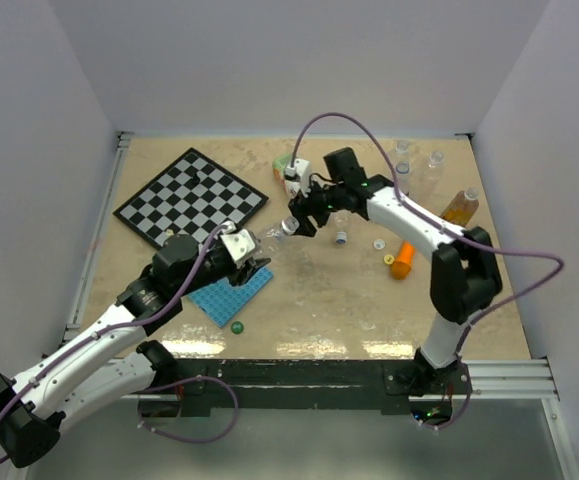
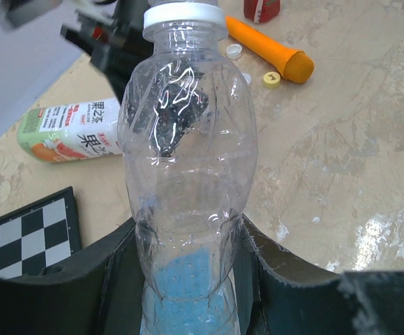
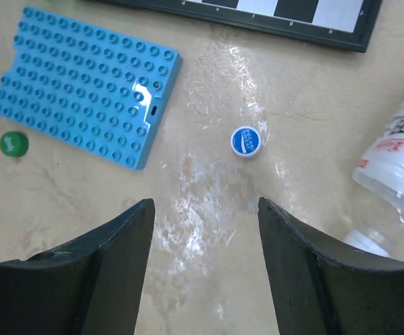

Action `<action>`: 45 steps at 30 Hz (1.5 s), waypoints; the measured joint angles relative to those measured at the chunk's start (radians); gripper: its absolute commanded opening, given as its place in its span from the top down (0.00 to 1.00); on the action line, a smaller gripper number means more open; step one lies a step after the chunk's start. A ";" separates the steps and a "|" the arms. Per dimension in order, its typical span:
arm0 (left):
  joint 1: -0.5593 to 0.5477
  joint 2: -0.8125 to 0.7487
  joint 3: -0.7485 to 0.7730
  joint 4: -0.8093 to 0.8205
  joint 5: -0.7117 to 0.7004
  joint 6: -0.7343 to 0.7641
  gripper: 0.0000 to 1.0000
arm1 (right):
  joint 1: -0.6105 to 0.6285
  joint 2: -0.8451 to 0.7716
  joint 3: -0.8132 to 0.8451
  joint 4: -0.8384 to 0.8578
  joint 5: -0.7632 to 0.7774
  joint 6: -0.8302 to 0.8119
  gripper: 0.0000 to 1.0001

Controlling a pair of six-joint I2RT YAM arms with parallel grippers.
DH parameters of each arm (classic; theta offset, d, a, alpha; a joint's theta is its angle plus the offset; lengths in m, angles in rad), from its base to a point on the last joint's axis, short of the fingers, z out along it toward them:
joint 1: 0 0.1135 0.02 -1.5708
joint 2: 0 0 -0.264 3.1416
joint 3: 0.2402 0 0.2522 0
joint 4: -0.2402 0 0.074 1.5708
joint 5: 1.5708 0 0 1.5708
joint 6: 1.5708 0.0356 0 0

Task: Unscrew the bottle caps
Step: Place the bottle cap at the center of the board, then place the plastic bottle at the center of the board.

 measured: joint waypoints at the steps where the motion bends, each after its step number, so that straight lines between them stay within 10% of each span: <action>1: 0.000 -0.001 0.000 0.006 0.001 -0.001 0.99 | -0.014 -0.053 -0.044 0.020 -0.025 -0.008 0.35; 8: 0.001 -0.026 -0.002 0.097 0.043 -0.098 0.99 | -0.040 -0.349 -0.231 0.084 -0.224 -0.090 0.31; 13: 0.001 -0.048 -0.031 0.234 0.093 -0.245 0.99 | -0.219 -0.543 -0.385 0.224 -0.478 -0.080 0.02; 20: -0.011 0.021 -0.048 0.389 0.116 -0.432 0.99 | -0.295 -0.860 -0.779 0.623 -0.676 0.132 0.02; 45: -0.107 0.351 -0.030 0.687 0.045 -0.587 1.00 | -0.190 -0.795 -0.796 0.837 -0.675 0.354 0.02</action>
